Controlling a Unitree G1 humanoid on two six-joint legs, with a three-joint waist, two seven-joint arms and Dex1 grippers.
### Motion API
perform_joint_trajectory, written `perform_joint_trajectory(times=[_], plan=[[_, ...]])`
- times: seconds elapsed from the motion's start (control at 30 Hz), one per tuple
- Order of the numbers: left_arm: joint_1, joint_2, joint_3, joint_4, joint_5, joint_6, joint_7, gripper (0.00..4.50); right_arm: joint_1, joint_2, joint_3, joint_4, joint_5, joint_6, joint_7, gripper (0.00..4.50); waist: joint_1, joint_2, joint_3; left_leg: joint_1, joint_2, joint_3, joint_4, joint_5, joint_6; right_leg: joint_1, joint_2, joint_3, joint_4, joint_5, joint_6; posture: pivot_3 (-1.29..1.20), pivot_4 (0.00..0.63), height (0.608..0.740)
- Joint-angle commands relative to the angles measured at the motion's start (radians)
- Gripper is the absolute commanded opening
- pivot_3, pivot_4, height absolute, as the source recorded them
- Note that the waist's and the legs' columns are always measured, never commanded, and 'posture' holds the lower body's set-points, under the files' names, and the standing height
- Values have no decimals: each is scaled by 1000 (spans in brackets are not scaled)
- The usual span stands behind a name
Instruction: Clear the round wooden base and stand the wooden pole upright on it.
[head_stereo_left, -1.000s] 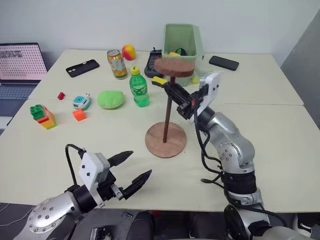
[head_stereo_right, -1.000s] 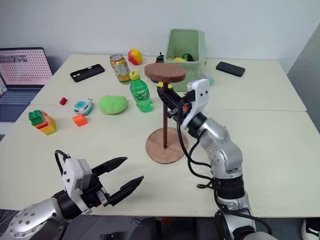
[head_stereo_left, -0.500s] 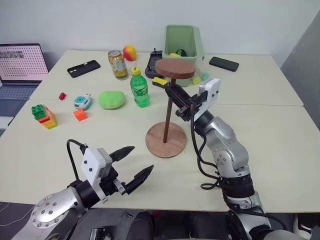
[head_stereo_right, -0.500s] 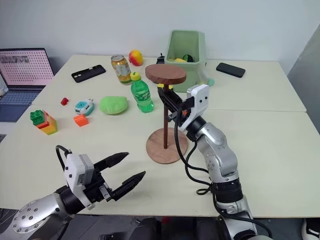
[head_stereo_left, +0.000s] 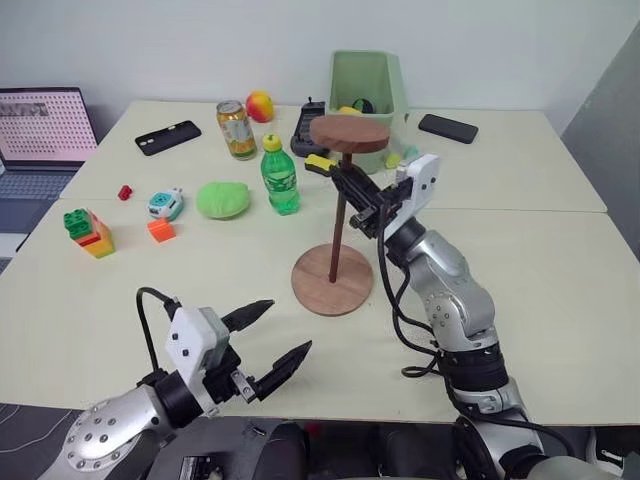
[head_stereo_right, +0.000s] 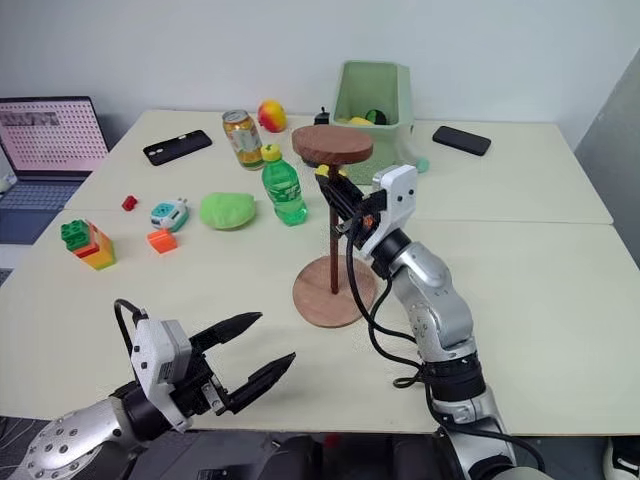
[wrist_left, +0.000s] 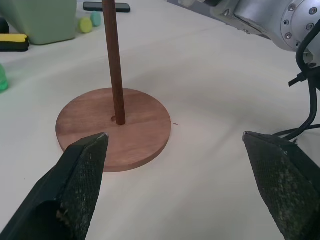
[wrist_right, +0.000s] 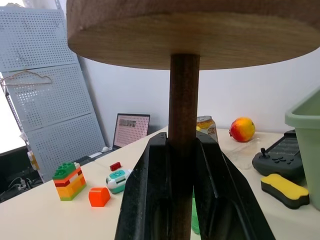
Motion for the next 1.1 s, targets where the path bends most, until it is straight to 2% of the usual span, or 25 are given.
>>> perform_joint_trajectory(times=[0.03, 0.17, 1.1], plan=[[-61, 1, -6, 10, 0, -19, 1, 4500, 3, -14, -12, 10, -6, 26, -14, 238, 1, 0, 0, 0, 0, 0, 0, 0, 0, 0, 0, -1, 0, 0, 0, 0, 150, 740], [-93, -1, -2, 9, -24, 6, 23, 4500, -3, 1, -21, 23, -9, 28, -36, 238, 0, 0, 0, 0, 0, 0, 0, 0, 0, 0, 0, 0, 0, 0, 0, 0, 150, 740], [-36, 13, 4, -62, -75, 32, 69, 4500, -44, 47, -55, 63, -7, 18, -130, 238, -1, 0, 0, 0, 0, 0, 0, 0, 0, 0, 0, 0, 0, 0, 0, 0, 150, 740]])
